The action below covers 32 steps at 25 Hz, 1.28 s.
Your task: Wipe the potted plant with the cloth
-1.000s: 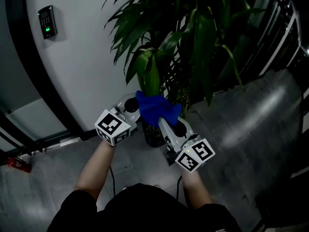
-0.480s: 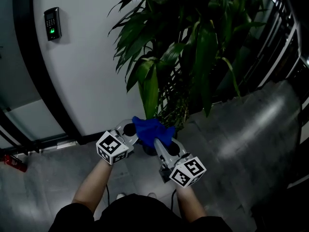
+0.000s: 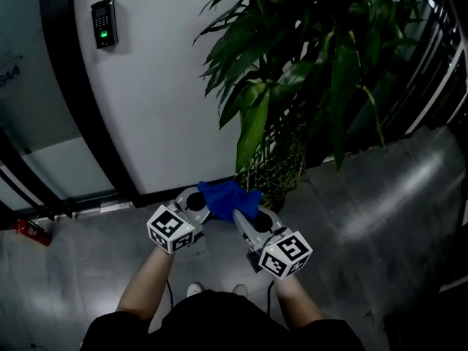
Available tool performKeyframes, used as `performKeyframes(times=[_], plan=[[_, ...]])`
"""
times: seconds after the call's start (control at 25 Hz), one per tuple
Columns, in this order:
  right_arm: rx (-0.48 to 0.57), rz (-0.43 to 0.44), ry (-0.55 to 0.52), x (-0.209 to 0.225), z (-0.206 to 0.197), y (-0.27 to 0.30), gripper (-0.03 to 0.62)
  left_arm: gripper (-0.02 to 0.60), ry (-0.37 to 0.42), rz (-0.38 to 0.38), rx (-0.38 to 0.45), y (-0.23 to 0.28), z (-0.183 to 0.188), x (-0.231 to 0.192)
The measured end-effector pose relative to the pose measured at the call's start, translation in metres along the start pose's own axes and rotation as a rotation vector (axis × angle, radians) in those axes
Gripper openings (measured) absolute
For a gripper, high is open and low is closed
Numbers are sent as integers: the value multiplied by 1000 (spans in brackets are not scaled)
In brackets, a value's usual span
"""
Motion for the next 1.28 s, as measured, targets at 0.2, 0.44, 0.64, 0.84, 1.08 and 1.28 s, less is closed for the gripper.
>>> performKeyframes(times=[0.2, 0.44, 0.64, 0.84, 1.08, 1.28], plan=[[39, 79, 24, -36, 1, 24, 86, 6, 41, 86, 2, -52, 16, -19], [109, 208, 97, -83, -1, 53, 86, 6, 94, 299, -27, -136, 26, -41], [124, 320, 127, -102, 5, 60, 86, 6, 146, 528, -23, -188, 43, -35], [131, 387, 161, -106, 15, 35, 86, 6, 118, 663, 25, -206, 51, 1], [118, 423, 182, -107, 14, -12, 86, 6, 106, 720, 58, -206, 51, 61], [141, 423, 169, -99, 19, -61, 86, 6, 92, 724, 119, -190, 46, 109]])
Point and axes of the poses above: the fingertips, and each gripper's own axes: y forward along the fingers, x to its right, z out of its top, the point moved 1 cm from there along -y, backward along the fingers, and after that the axes turned 6 degrees about x, right-handed, at the moved point
